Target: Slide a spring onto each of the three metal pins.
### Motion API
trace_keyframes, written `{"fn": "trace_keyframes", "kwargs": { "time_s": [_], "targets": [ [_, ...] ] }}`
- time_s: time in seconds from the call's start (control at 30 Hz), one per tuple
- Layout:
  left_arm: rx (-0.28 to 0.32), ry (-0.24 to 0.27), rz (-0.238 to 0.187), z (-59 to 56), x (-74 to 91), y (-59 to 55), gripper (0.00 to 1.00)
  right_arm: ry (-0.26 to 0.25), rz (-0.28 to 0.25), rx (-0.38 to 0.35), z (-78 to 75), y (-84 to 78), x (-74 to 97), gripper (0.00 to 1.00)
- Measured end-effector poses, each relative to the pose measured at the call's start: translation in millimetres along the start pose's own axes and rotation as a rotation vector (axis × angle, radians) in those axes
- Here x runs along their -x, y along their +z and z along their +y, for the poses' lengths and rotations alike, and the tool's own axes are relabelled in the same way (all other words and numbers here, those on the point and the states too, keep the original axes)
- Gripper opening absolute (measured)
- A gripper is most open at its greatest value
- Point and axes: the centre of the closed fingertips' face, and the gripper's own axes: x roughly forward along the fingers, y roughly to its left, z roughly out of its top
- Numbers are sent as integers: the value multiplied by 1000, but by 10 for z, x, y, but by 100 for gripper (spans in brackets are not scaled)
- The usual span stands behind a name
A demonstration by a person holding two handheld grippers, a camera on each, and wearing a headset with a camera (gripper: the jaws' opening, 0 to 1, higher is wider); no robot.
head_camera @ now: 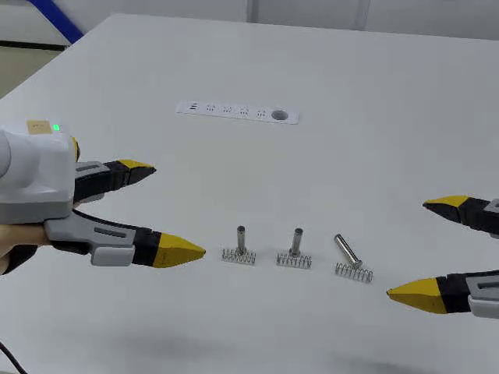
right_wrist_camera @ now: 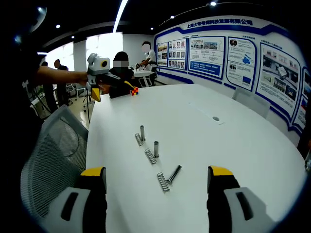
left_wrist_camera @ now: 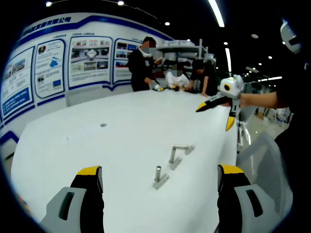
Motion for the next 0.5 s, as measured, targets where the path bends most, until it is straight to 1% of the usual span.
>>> {"fn": "trace_keyframes", "kwargs": {
  "time_s": [0.2, 0.5],
  "targets": [
    [-1, 0, 0, -5, 5, 7, 100, 5, 13, -2, 20, -37, -9, 87],
    [2, -4, 3, -8, -4, -11, 100, 2, 8, -10, 4, -21, -21, 86]
  ]
}}
